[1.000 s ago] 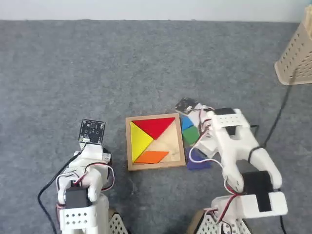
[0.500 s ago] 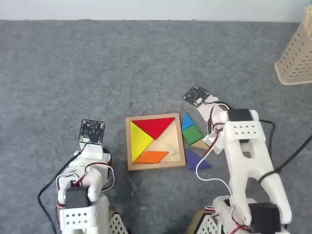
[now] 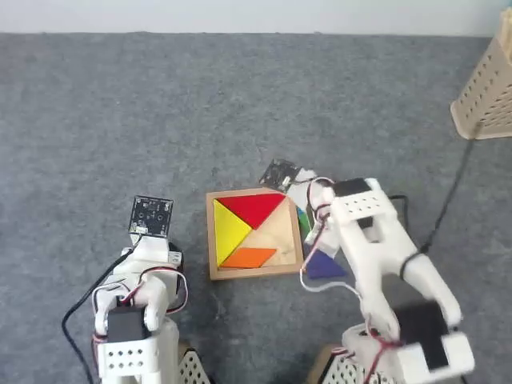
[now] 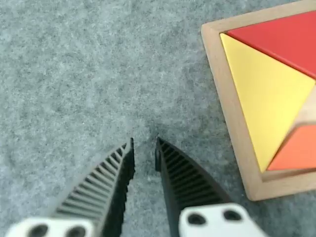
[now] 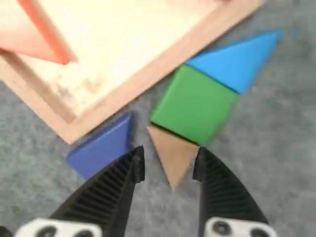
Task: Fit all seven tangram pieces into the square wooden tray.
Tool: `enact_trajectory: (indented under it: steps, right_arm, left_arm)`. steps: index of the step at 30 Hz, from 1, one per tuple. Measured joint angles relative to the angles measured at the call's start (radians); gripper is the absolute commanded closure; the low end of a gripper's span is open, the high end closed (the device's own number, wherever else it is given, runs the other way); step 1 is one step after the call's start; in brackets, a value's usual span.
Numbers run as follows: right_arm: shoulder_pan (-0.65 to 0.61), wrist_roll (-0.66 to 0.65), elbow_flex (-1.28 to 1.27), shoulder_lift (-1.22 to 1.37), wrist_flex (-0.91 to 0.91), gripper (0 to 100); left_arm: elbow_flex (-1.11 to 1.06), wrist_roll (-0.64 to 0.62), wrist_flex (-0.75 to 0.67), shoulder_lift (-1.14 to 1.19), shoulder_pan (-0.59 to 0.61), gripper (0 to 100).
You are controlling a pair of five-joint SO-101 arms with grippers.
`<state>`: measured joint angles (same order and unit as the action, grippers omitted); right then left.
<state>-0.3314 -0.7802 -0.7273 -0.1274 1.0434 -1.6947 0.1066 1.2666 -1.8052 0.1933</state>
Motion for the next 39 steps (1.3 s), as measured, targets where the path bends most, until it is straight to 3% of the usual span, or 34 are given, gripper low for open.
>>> enact_trajectory:
  steps: [10, 16, 19, 24, 31, 36, 39]
  right_arm:
    - [0.066, -0.012, 0.0, 0.081, -0.063, 83.4]
    - [0.095, -0.012, 0.002, 0.094, -0.071, 99.5]
    - [0.097, -0.011, 0.005, 0.094, -0.071, 98.9]
    - [0.091, 0.14, 0.055, 0.069, -0.028, 99.3]
    - [-0.117, 0.359, 0.21, -0.031, 0.052, 99.3]
    - [-0.293, 0.4, 0.252, 0.008, 0.015, 99.3]
    - [-0.322, 0.414, 0.252, 0.107, -0.032, 99.3]
  left_arm:
    - [0.0, 0.0, 0.0, 0.0, 0.0, 93]
    - [0.0, 0.0, 0.0, 0.0, -0.002, 93]
    - [0.0, 0.0, 0.0, 0.0, 0.0, 93]
    - [0.0, 0.0, 0.0, 0.0, -0.002, 93]
    - [0.0, 0.0, 0.0, 0.0, -0.002, 93]
    - [0.0, 0.0, 0.0, 0.0, 0.0, 93]
    - [0.0, 0.0, 0.0, 0.0, -0.002, 93]
